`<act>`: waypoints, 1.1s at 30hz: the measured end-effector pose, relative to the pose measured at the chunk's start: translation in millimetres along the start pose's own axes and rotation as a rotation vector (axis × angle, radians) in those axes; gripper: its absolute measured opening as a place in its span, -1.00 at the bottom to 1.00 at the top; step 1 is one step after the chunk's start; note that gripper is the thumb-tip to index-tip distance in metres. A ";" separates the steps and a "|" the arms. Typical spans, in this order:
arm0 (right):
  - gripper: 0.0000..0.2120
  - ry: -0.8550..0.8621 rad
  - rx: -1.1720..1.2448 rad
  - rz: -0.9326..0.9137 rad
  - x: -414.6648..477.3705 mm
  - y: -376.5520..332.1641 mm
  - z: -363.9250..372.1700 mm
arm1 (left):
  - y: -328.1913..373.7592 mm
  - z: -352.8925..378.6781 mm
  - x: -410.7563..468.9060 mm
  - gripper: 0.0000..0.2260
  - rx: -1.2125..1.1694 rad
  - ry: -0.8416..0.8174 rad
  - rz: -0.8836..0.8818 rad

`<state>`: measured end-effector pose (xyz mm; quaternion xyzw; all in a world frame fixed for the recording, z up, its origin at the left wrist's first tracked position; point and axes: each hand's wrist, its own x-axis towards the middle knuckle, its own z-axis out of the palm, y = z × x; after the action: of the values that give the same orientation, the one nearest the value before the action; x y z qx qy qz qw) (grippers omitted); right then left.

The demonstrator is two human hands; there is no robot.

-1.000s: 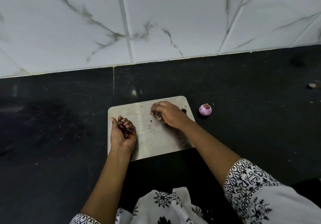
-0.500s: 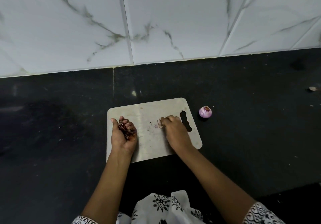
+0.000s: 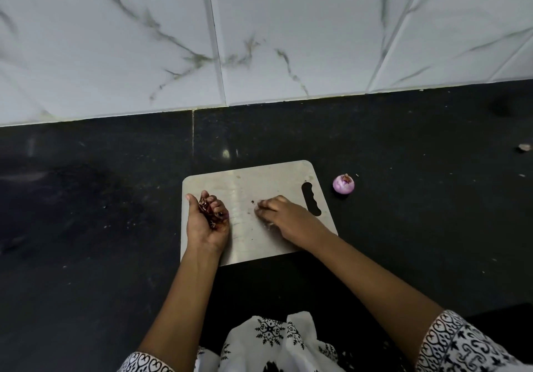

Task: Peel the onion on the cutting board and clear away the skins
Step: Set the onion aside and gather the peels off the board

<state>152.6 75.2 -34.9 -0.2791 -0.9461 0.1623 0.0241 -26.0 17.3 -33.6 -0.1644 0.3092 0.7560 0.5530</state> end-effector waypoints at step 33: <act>-0.85 0.250 0.229 0.265 37.6 -70.1 -82.0 | -47.9 32.4 -26.2 -0.73 0.315 0.036 -0.162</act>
<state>95.7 64.0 63.5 -0.4143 -0.8663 0.2344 0.1514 30.7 28.5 -7.3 -0.1138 0.4194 0.6481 0.6253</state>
